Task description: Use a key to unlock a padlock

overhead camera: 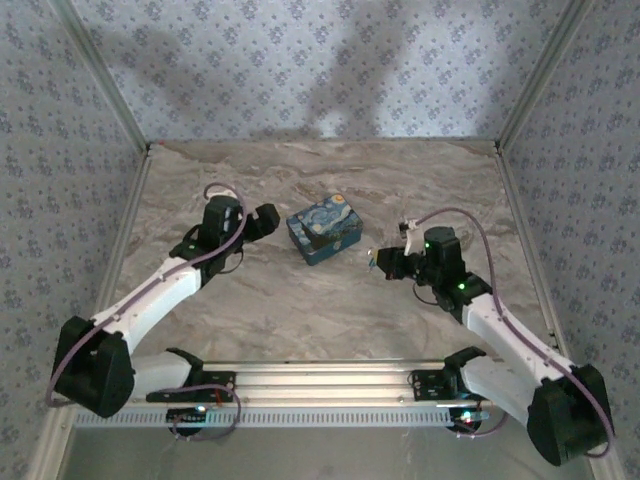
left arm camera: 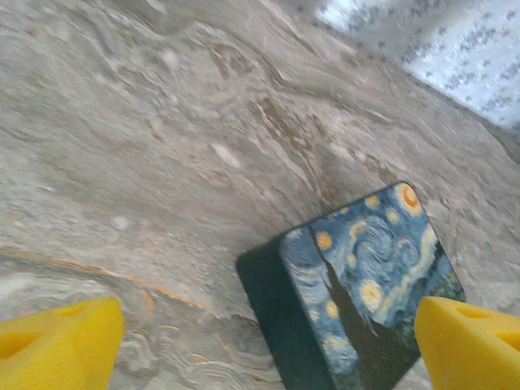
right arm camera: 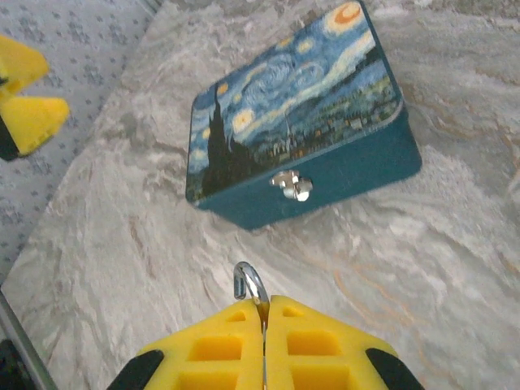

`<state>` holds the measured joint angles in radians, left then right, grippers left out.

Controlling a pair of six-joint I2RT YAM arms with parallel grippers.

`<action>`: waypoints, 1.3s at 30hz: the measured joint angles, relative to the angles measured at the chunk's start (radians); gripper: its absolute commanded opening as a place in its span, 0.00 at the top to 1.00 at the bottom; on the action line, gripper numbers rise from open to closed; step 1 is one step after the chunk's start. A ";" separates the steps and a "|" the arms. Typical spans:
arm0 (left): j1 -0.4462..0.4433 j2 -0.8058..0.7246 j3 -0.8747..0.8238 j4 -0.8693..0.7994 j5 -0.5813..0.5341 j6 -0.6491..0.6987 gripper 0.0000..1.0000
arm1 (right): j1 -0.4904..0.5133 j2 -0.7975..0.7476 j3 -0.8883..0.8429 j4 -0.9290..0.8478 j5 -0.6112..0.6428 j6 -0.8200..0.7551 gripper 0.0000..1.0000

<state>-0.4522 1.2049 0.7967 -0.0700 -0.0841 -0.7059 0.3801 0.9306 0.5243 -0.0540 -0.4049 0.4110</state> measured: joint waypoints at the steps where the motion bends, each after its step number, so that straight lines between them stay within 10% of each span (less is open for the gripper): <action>1: 0.003 -0.014 -0.011 0.003 -0.016 0.004 0.06 | 0.000 -0.017 0.003 -0.042 0.002 -0.006 0.92; 15: 0.025 -0.079 -0.054 0.014 -0.105 0.028 0.05 | 0.008 0.076 0.003 -0.358 -0.059 0.027 0.91; 39: 0.027 -0.077 -0.055 0.010 -0.095 0.027 0.05 | 0.066 0.543 0.061 -0.166 -0.134 0.071 0.88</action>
<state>-0.4252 1.1278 0.7414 -0.0597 -0.1795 -0.6785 0.4461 1.4738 0.5850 -0.2195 -0.5385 0.4816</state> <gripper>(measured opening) 0.952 0.116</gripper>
